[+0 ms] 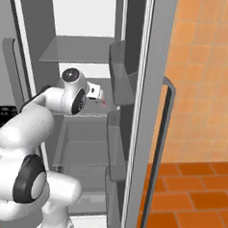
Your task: Place one corn and one steak in each tupperware on the nearby counter, to pack two identical lunches.
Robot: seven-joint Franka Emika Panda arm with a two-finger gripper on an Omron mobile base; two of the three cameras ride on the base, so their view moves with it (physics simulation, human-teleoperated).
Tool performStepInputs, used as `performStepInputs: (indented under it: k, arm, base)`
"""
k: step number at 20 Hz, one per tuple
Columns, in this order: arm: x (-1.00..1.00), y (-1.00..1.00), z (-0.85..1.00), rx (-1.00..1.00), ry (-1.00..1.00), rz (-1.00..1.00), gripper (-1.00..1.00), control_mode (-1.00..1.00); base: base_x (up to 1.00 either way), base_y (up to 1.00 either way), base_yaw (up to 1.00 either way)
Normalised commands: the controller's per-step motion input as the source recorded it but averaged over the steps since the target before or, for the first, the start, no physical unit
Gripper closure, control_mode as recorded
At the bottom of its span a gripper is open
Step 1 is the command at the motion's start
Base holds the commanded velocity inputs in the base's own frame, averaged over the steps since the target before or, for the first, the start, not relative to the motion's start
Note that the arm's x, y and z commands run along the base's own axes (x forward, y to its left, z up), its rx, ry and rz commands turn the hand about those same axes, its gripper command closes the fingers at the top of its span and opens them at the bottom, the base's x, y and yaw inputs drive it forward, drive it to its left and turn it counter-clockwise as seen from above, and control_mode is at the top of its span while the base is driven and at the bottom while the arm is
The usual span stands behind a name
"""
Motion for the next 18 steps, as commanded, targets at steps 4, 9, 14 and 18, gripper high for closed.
performStepInputs:
  k: [4,9,14,18]
  arm:
    - [0.65,0.00,-0.44,-0.01,0.01,0.01,-1.00,-1.00]
    - [0.66,0.00,-0.35,0.00,0.11,0.01,-1.00,-1.00]
    - [0.47,0.00,-0.14,0.00,0.09,0.00,-1.00,-1.00]
    - [0.40,-0.20,-0.29,-0.01,0.00,0.00,-1.00,-1.00]
  base:
    - [0.00,0.00,0.00]
    - [0.00,0.00,0.00]
    - [0.00,0.00,0.00]
    - [0.00,0.00,0.00]
